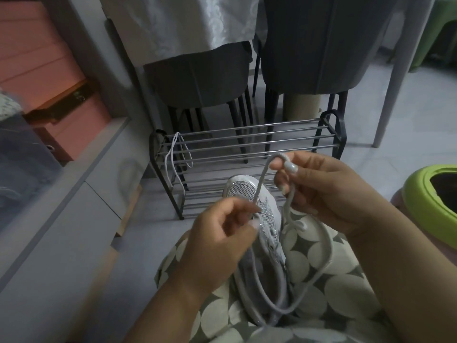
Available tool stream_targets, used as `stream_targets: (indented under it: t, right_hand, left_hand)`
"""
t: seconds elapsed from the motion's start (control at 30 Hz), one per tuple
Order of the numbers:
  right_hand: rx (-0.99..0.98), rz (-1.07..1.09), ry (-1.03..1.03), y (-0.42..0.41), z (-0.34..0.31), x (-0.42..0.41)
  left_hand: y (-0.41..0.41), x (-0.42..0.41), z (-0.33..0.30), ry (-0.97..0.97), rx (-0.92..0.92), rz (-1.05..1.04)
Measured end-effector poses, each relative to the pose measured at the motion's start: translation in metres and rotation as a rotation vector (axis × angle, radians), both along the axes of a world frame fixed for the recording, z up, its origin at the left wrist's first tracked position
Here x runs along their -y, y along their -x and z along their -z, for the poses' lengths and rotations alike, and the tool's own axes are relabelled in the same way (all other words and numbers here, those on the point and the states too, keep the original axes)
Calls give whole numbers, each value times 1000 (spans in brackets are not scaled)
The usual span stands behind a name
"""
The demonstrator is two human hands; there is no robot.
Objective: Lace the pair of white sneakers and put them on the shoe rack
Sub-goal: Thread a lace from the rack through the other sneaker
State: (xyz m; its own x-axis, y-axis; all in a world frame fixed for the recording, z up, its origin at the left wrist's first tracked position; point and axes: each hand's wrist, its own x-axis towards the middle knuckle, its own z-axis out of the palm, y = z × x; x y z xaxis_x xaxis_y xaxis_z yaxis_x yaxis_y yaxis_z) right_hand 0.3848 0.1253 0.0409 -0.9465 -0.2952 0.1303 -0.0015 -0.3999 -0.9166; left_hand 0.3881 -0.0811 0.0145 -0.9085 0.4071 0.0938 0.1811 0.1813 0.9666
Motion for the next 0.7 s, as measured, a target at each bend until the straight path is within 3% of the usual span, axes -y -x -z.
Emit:
stream_targets:
  t: [0.1, 0.2, 0.27, 0.37, 0.43, 0.53, 0.7]
  right_hand:
    - [-4, 21, -67, -3, -4, 8]
    - [-31, 50, -75, -4, -3, 7]
    - [-52, 42, -168, -4, 1, 3]
    - [-82, -6, -613, -7, 8, 1]
    - [-104, -85, -801, -9, 12, 3]
    - [-81, -109, -890, -9, 14, 4]
    - [4, -63, -826, -8, 16, -5]
  left_hand:
    - [-7, -19, -6, 143, -45, 144]
    - [-5, -28, -8, 209, -100, 94]
    - [-3, -25, -15, 88, -43, 51]
    - [5, -18, -27, -134, 48, -46]
    - [12, -16, -32, -233, 76, -61]
    - [19, -16, -35, -266, 56, -80]
    - [28, -16, -39, -388, 69, -146]
